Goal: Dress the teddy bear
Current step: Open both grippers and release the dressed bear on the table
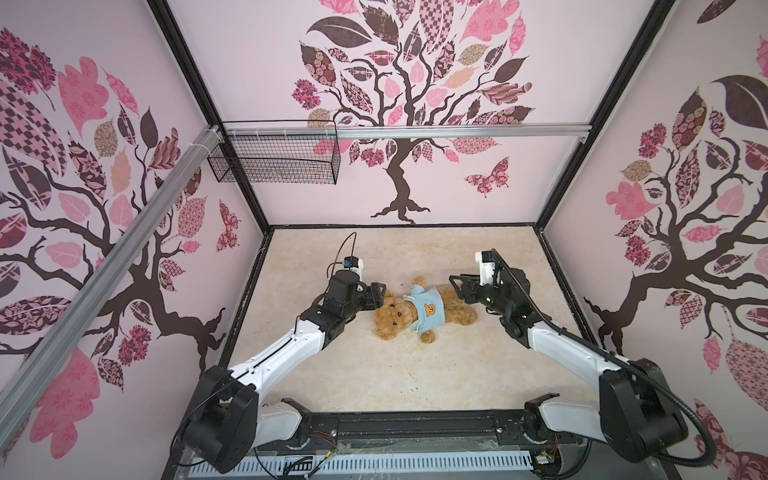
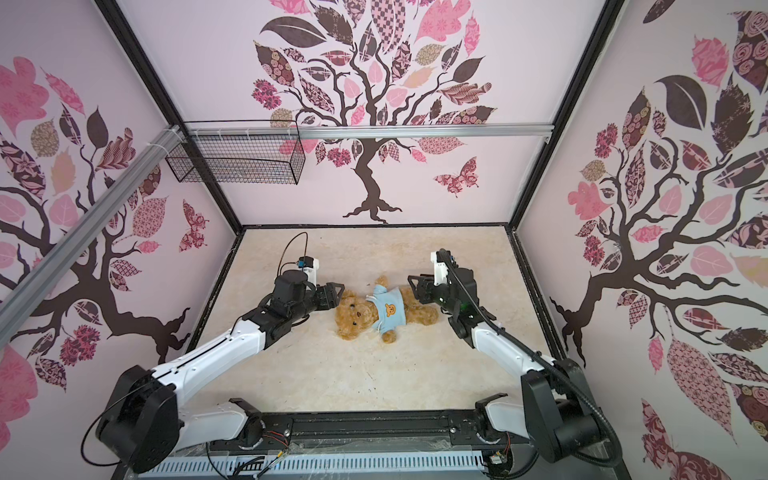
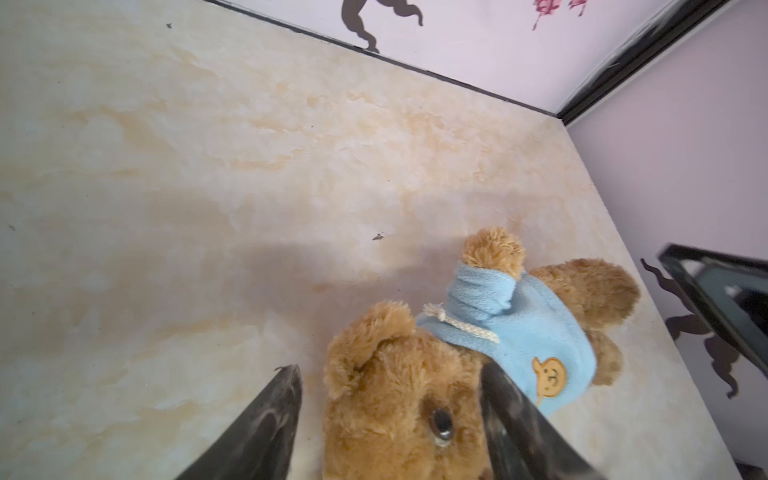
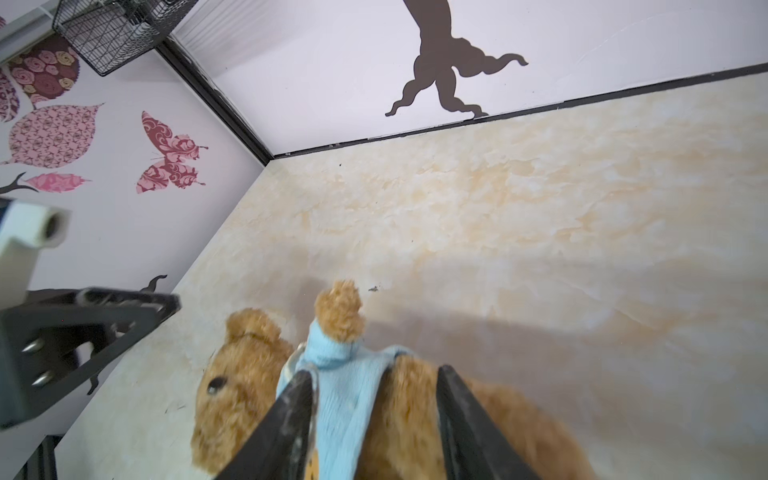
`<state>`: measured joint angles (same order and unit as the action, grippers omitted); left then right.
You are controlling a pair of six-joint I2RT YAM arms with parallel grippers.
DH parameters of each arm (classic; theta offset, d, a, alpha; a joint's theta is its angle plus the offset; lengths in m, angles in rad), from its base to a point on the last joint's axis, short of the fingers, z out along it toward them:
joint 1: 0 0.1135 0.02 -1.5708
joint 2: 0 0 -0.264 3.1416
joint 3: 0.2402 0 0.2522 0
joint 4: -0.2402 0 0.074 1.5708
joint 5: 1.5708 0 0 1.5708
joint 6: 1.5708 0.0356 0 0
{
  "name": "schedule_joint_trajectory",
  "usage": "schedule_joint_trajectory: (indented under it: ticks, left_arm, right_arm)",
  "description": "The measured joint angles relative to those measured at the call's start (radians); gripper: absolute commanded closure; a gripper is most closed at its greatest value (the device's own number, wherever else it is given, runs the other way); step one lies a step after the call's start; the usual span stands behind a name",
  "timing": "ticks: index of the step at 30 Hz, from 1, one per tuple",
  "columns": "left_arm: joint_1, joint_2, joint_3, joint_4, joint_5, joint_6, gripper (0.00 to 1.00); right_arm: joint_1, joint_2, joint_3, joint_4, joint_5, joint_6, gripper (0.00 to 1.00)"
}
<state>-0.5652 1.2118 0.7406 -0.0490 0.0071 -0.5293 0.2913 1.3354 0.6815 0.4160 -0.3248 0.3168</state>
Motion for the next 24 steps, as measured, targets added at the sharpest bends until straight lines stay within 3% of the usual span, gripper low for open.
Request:
schedule_joint_trajectory:
  ticks: [4,9,14,20,24]
  left_arm:
    - [-0.161,-0.057,-0.1,0.005,-0.004,-0.078,0.41]
    - [-0.266,0.037,-0.174,0.031,0.032,-0.177,0.49]
    - [-0.224,0.193,-0.155,0.089,0.071,-0.185,0.49]
    - [-0.085,0.336,-0.058,0.132,0.122,-0.15,0.48]
    - [-0.044,0.369,0.012,0.134,0.144,-0.116,0.44]
  right_arm:
    - [0.0,0.167,0.12,-0.053,0.025,-0.059,0.46]
    - [0.0,0.277,0.151,-0.151,0.041,-0.116,0.51]
    - [-0.003,0.27,0.1,-0.208,0.02,-0.126,0.54]
    - [-0.004,0.13,-0.1,-0.188,-0.075,-0.057,0.56]
    - [0.019,0.051,-0.183,-0.159,-0.127,0.002,0.56]
